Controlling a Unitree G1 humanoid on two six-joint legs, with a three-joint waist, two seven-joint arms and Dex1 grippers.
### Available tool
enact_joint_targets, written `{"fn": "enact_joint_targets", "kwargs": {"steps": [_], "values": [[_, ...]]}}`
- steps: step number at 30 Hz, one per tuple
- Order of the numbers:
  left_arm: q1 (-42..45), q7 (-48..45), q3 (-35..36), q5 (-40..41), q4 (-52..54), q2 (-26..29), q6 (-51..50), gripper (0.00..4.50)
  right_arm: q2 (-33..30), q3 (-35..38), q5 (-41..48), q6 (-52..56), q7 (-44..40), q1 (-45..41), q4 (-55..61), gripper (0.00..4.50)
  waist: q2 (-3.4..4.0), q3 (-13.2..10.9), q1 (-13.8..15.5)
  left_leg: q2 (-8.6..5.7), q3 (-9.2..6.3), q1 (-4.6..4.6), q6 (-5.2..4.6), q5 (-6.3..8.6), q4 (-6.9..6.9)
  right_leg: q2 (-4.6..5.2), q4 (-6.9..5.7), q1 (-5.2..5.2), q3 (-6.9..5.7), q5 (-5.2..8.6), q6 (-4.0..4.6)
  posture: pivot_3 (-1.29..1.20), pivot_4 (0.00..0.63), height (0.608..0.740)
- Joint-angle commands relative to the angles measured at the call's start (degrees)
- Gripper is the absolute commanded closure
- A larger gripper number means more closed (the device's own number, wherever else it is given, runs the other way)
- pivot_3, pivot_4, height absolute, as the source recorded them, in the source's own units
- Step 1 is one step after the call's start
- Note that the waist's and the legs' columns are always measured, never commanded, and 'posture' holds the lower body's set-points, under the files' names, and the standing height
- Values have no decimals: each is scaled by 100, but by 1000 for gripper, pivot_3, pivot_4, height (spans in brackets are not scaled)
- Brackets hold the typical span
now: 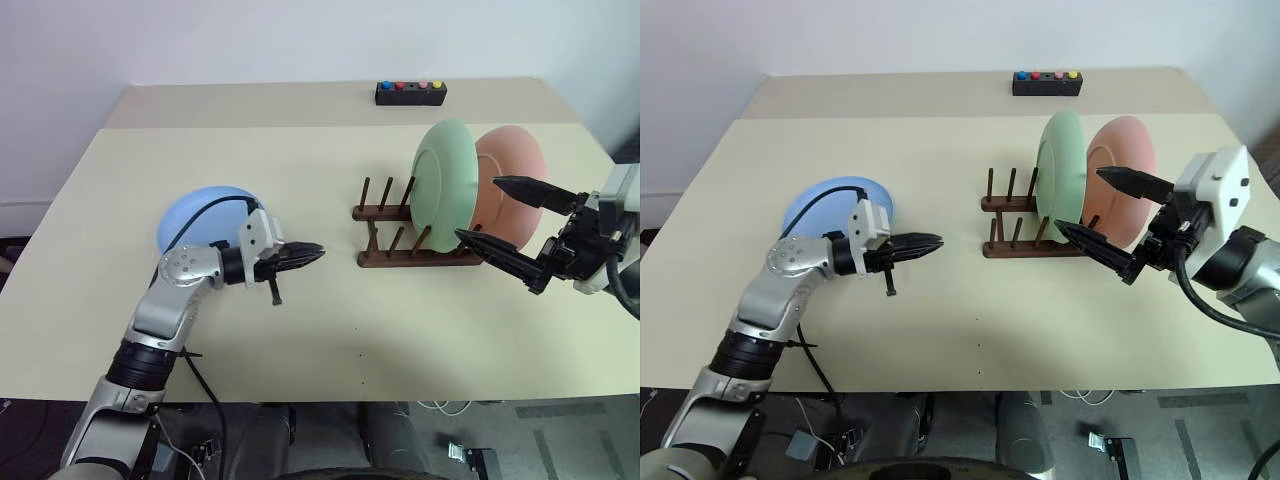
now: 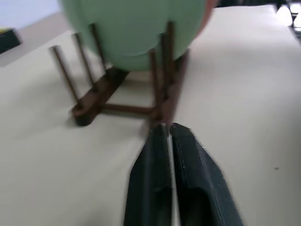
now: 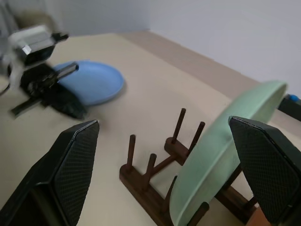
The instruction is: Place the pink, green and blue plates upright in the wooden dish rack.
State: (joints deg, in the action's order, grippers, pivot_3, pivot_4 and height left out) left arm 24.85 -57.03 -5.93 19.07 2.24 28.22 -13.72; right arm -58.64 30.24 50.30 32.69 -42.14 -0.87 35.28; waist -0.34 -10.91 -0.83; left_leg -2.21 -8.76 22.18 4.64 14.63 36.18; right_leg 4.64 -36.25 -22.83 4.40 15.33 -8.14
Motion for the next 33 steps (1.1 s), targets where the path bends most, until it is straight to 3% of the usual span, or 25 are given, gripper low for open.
{"fn": "enact_joint_targets", "kwargs": {"steps": [1,5,9,16,22,27,33], "values": [[150,219,437,175,-16,110,-176,2144,-239,-290,-693,-432,-381,-39,297,0,0,0,-5,0,0,0,0,0,-1,0,0,-1,-1,0,0,0,150,740],[287,871,848,-70,-219,191,-196,108,-254,-810,-1442,-922,-574,-170,351,0,-4,-2,-1,0,0,1,0,0,0,1,2,0,-2,0,-1,0,150,740],[415,1535,1115,-326,-513,334,-423,43,-148,-1110,-1796,-1162,-625,-411,289,0,-4,-2,-2,0,0,1,1,0,0,2,2,0,-2,0,-1,0,150,740],[1416,3392,1612,-730,-1510,600,-2591,43,42,-1550,-2050,-1440,-818,-789,107,0,-35,-16,-3,-1,-13,4,1,0,2,1,1,0,-12,0,-2,0,150,740],[1747,3703,1720,-729,-1599,792,-3600,43,161,-1719,-2208,-1576,-921,-878,-27,0,-38,-17,-2,-4,-21,9,2,-1,-3,3,0,-7,-17,-1,-1,0,150,740],[1901,3505,1022,-1037,-1934,1182,-4597,43,266,-1785,-2275,-1602,-943,-932,-58,0,-39,-18,-27,-4,-24,13,4,-2,0,2,-5,-10,-21,-1,-1,0,150,740],[2090,3595,1334,-903,-2490,1110,-4989,43,358,-1783,-2366,-1628,-956,-865,-43,0,-42,-17,-18,-4,-24,13,5,-2,1,2,-7,-11,-22,-1,-1,0,150,740]]}}
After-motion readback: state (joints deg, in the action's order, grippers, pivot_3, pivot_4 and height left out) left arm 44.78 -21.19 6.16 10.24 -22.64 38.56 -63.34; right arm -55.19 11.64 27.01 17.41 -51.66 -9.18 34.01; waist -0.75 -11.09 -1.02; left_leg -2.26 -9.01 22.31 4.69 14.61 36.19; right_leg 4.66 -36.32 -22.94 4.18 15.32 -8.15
